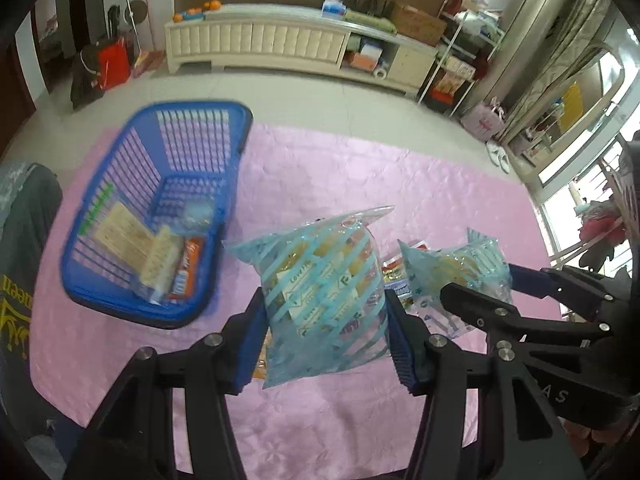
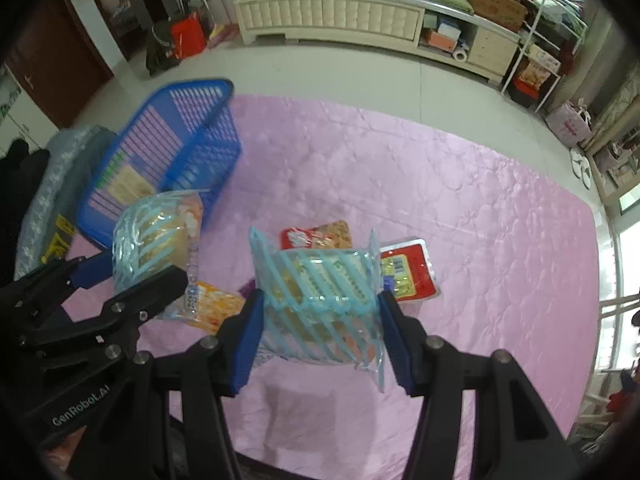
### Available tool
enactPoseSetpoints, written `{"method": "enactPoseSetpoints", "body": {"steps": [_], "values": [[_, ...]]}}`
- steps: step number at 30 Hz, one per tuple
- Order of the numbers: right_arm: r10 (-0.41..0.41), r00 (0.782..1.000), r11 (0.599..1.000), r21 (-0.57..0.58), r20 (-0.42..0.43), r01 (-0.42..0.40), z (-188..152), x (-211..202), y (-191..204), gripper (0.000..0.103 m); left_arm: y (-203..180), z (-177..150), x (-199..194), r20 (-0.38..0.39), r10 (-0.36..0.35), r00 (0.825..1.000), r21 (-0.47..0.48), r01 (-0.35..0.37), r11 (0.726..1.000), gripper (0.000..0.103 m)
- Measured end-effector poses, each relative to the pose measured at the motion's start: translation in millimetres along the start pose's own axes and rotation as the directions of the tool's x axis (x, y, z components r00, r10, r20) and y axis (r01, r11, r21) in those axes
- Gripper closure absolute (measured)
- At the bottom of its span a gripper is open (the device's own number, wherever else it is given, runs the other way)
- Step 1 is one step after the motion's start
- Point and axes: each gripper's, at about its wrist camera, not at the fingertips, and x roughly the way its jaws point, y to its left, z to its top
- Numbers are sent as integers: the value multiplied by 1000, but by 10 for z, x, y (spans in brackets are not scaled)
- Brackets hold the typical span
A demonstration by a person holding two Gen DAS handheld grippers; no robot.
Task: Organize snacks
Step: 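Grasp a blue-striped bun bag with the left tool while the right tool grasps another, then carry both bun bags over the blue basket and open both tools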
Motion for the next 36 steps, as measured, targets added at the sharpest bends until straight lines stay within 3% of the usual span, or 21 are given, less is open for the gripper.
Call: {"method": "enactPoseSetpoints", "body": {"steps": [9, 13, 17, 28, 36], "values": [[58, 994, 998, -6, 91, -58, 46, -558, 467, 42, 351, 96, -652, 79, 21, 997, 21, -23, 1000, 50], [63, 992, 997, -47, 108, -58, 149, -635, 744, 42, 565, 116, -879, 114, 71, 991, 28, -75, 997, 50], [87, 990, 994, -78, 110, -79, 303, -603, 982, 42, 813, 179, -923, 103, 66, 992, 13, -68, 998, 50], [133, 989, 986, -106, 64, -126, 887, -117, 1347, 42, 1323, 599, -660, 80, 129, 988, -2, -129, 992, 50], [151, 989, 985, -87, -3, -150, 1191, 436, 1425, 42, 1605, 903, -141, 15, 121, 993, -26, -121, 992, 50]]}}
